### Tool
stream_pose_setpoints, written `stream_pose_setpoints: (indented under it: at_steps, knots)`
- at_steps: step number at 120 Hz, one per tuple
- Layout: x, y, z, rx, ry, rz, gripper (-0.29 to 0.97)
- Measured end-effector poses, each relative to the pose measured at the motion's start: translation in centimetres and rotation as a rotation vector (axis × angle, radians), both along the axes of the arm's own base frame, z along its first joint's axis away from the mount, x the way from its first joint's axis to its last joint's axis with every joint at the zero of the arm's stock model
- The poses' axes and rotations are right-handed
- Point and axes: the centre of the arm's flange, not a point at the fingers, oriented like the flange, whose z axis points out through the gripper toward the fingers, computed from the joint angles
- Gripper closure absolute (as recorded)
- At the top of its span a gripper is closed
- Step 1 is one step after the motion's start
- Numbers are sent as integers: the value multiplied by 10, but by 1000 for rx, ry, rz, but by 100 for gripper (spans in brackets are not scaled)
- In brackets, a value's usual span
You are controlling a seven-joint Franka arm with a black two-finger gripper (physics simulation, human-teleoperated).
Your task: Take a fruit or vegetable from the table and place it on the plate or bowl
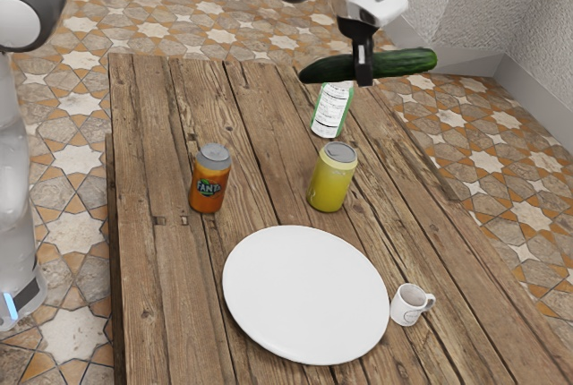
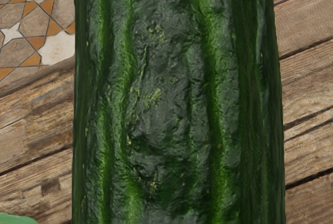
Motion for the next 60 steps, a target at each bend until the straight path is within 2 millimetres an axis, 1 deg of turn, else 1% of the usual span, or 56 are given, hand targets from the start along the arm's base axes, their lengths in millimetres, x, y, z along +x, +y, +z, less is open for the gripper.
stream_pose_setpoints:
  at_steps: [6,9,11,13,16,18,21,26,31,42,50,60]
  knots:
    - [-23,-87,-8,-18,27,-106,53]
    - [-37,-124,-13,-28,41,-148,53]
    - [-46,-144,-17,-35,52,-170,53]
    - [-54,-161,-20,-42,61,-188,53]
    - [-65,-181,-25,-54,76,-202,53]
    - [-70,-190,-28,-62,86,-204,53]
    - [-74,-197,-33,-73,99,-196,54]
    - [-72,-199,-44,-88,122,-161,54]
    - [-65,-189,-57,-101,145,-107,54]
    - [-36,-157,-93,-135,197,33,54]
    - [-16,-131,-115,-162,222,130,55]
    - [-2,-99,-150,-186,255,245,55]
